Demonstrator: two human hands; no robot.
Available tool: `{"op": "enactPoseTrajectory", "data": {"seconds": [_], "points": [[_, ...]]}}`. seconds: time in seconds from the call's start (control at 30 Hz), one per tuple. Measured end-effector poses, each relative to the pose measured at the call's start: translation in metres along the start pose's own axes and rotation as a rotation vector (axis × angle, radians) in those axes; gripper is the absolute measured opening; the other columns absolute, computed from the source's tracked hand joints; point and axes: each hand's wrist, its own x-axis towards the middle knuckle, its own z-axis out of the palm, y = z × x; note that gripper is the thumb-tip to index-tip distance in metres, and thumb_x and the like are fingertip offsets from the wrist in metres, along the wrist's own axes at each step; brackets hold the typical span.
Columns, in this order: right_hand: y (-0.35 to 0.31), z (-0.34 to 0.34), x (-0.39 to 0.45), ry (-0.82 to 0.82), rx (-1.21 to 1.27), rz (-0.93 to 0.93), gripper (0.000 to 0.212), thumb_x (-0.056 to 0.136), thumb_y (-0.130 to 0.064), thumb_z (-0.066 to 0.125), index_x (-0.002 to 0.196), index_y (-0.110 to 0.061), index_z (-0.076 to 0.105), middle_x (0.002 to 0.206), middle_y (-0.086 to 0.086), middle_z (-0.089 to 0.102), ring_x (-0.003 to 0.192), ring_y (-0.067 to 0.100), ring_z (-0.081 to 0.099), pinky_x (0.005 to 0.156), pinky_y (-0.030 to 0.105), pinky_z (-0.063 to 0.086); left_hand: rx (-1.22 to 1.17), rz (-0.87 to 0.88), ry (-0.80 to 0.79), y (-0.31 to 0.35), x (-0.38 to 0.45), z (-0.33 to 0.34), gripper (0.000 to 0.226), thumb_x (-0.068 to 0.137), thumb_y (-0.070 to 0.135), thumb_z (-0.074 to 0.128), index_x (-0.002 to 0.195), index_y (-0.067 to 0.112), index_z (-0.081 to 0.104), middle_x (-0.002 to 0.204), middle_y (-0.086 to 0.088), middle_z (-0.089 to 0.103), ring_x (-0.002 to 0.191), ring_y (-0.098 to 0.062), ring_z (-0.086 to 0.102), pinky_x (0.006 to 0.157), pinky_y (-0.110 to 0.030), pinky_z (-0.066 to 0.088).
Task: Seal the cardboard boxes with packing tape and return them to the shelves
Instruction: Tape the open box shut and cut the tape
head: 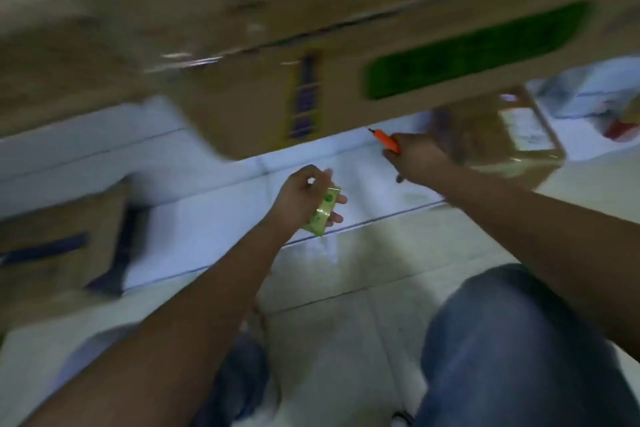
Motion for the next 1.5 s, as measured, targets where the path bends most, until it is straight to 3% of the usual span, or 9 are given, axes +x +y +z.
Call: {"op": "enactPoseTrajectory", "data": {"seconds": [0.17, 0.4, 0.57, 0.67, 0.77, 0.93, 1.2, 1.4, 1.5], "points": [[-0.177, 0.072, -0.026, -0.146, 0.108, -0.257, 0.010, 0.099, -0.027, 0.055, 0.100, -0.017, 0.059, 0.086, 0.008, 0.066, 0.067, 0.024, 0.071, 0.051, 0.026, 0.044, -0.060, -0.010, 0.346, -0.028, -0.080, -0.176, 0.032, 0.103, 0.026, 0.053, 0.075, 0.012, 0.046, 0.074, -0.021, 0.068, 0.048, -0.029, 0.062, 0.063, -0.040, 0.052], [-0.348, 0.232, -0.030, -0.306, 0.388, -0.111, 0.039, 0.090, -0.040, 0.069, 0.072, -0.011, 0.052, 0.062, 0.007, 0.060, 0.060, 0.024, 0.063, 0.062, 0.031, 0.049, -0.175, -0.185, 0.899, -0.128, -0.141, -0.376, 0.026, 0.104, 0.010, 0.045, 0.078, 0.010, 0.052, 0.077, -0.013, 0.063, 0.044, -0.014, 0.062, 0.040, -0.022, 0.048], [-0.430, 0.357, -0.005, -0.470, 0.528, 0.164, 0.057, 0.077, -0.062, 0.074, 0.083, -0.008, 0.057, 0.072, 0.007, 0.060, 0.058, 0.019, 0.055, 0.055, 0.026, 0.046, -0.263, -0.306, 1.013, -0.229, -0.102, -0.478, 0.034, 0.081, 0.031, 0.054, 0.103, 0.007, 0.065, 0.099, -0.017, 0.071, 0.088, -0.038, 0.072, 0.078, -0.056, 0.060], [-0.464, 0.428, 0.016, -0.567, 0.566, 0.264, 0.070, 0.065, -0.067, 0.079, 0.105, -0.013, 0.058, 0.088, 0.010, 0.058, 0.070, 0.026, 0.057, 0.048, 0.025, 0.047, -0.267, -0.332, 0.982, -0.223, -0.096, -0.469, 0.024, 0.103, 0.014, 0.040, 0.116, 0.000, 0.055, 0.112, -0.011, 0.066, 0.066, -0.019, 0.071, 0.056, -0.025, 0.060], [-0.478, 0.461, 0.029, -0.637, 0.558, 0.342, 0.028, 0.087, -0.030, 0.072, 0.085, -0.008, 0.054, 0.081, 0.010, 0.052, 0.059, 0.024, 0.050, 0.041, 0.026, 0.040, -0.257, -0.329, 0.973, -0.235, -0.080, -0.468, 0.015, 0.105, 0.015, 0.037, 0.111, 0.009, 0.049, 0.107, -0.009, 0.065, 0.063, -0.010, 0.069, 0.048, -0.017, 0.052], [-0.424, 0.434, 0.056, -0.361, 0.470, 0.362, 0.014, 0.091, -0.010, 0.058, 0.105, -0.008, 0.058, 0.073, 0.008, 0.049, 0.058, 0.022, 0.047, 0.054, 0.026, 0.043, -0.120, -0.249, 0.927, -0.237, -0.079, -0.468, 0.021, 0.090, 0.028, 0.055, 0.109, 0.020, 0.051, 0.107, -0.009, 0.068, 0.088, -0.027, 0.072, 0.079, -0.044, 0.062], [-0.182, 0.217, 0.081, -0.090, 0.119, 0.415, 0.028, 0.080, -0.019, 0.078, 0.085, 0.002, 0.062, 0.065, 0.015, 0.054, 0.053, 0.026, 0.047, 0.052, 0.034, 0.041, 0.230, -0.209, 0.774, -0.200, -0.065, -0.418, 0.023, 0.094, 0.026, 0.064, 0.106, 0.018, 0.046, 0.106, -0.016, 0.064, 0.089, -0.035, 0.070, 0.080, -0.051, 0.060], [-0.118, 0.155, 0.071, 0.216, -0.306, 0.035, 0.038, 0.101, -0.032, 0.052, 0.119, 0.000, 0.060, 0.113, 0.028, 0.061, 0.100, 0.045, 0.062, 0.085, 0.051, 0.052, 0.536, -0.264, 0.560, -0.177, -0.042, -0.370, 0.026, 0.097, 0.021, 0.057, 0.116, 0.006, 0.048, 0.107, -0.016, 0.061, 0.092, -0.035, 0.065, 0.081, -0.044, 0.057], [-0.124, 0.183, 0.066, -0.021, -0.110, -0.149, 0.041, 0.103, -0.022, 0.051, 0.139, -0.001, 0.053, 0.136, 0.028, 0.054, 0.123, 0.043, 0.052, 0.101, 0.042, 0.039, 0.604, -0.268, 0.474, -0.172, -0.026, -0.354, 0.032, 0.098, 0.020, 0.056, 0.123, 0.001, 0.050, 0.117, -0.024, 0.063, 0.098, -0.041, 0.066, 0.089, -0.047, 0.056]]}}
